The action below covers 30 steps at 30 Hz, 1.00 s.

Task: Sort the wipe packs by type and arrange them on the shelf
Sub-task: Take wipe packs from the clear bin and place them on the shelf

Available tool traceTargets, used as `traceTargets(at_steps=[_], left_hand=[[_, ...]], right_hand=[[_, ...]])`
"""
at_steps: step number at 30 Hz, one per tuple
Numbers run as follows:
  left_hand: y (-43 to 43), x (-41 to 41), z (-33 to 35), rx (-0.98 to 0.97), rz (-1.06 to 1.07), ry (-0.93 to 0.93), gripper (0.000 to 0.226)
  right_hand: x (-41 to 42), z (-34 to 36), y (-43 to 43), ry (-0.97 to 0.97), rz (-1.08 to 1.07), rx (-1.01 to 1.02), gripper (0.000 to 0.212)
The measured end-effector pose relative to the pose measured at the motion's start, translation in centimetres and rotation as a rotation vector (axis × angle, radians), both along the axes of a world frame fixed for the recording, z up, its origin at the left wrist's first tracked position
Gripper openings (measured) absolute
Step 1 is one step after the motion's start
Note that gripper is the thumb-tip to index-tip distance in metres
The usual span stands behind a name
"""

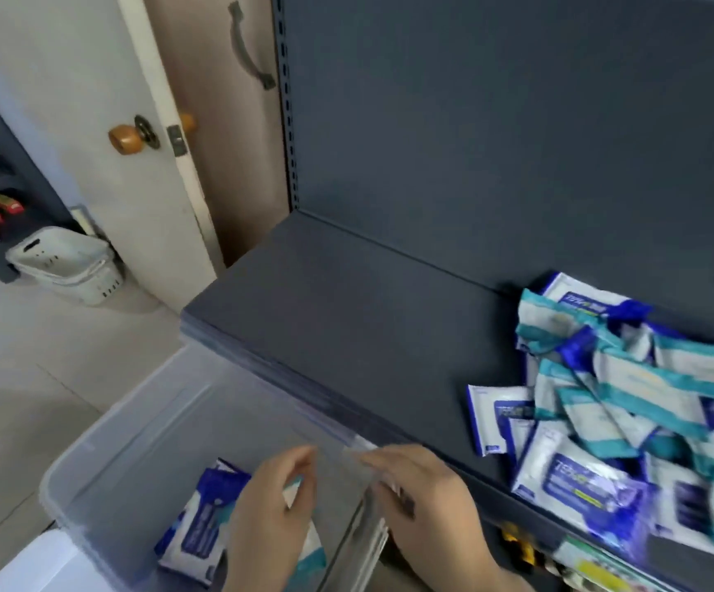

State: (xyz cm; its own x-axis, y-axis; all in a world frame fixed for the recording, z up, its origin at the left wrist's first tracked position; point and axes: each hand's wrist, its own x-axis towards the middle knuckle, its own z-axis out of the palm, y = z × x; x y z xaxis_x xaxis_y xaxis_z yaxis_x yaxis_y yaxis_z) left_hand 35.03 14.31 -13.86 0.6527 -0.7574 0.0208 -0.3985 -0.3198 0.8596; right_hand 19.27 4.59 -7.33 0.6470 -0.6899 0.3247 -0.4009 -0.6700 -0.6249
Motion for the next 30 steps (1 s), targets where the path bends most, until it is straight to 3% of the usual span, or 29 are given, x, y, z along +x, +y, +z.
traceTargets(at_steps=[7,10,14,17,20,23,26,28,30], left_hand=[[-7.8,-8.7,6.7,-0.178,-0.320,-0.085,0.027],[-10.6,-12.8,8.3,-0.170,-0.421,-0.112,0.027],[-14.3,-17.9,10.1,-0.094,-0.600,-0.291,0.028],[-16.6,-20.2,10.4,0.092,-0.707,-0.412,0.050],[-17.9,-21.0,10.2,0.287,-0.716,-0.511,0.070],[-18.1,-21.6,9.9,0.351,-0.655,-0.494,0.068],[-17.9,-21.7,9.4,0.357,-0.596,-0.491,0.064],[-18.0,-21.7,9.3,0.364,-0.552,-0.503,0.065],[-18.2,-21.8,9.5,0.404,-0.528,-0.542,0.065]], right_hand=[[-10.7,3.2,-2.3,-0.020,-0.381,0.068,0.048],[-15.0,3.7,-3.2,0.001,-0.467,0.097,0.045],[-19.9,4.6,-5.8,0.100,-0.541,0.209,0.036],[-22.3,5.3,-9.5,0.172,-0.551,0.161,0.036],[-22.5,5.9,-14.2,0.242,-0.506,0.069,0.041],[-22.2,5.4,-18.2,0.440,-0.429,0.023,0.051],[-22.1,5.0,-19.6,0.669,-0.457,0.025,0.046],[-22.1,5.6,-19.8,0.682,-0.472,0.033,0.032],[-21.7,6.3,-19.9,0.570,-0.474,0.079,0.021]])
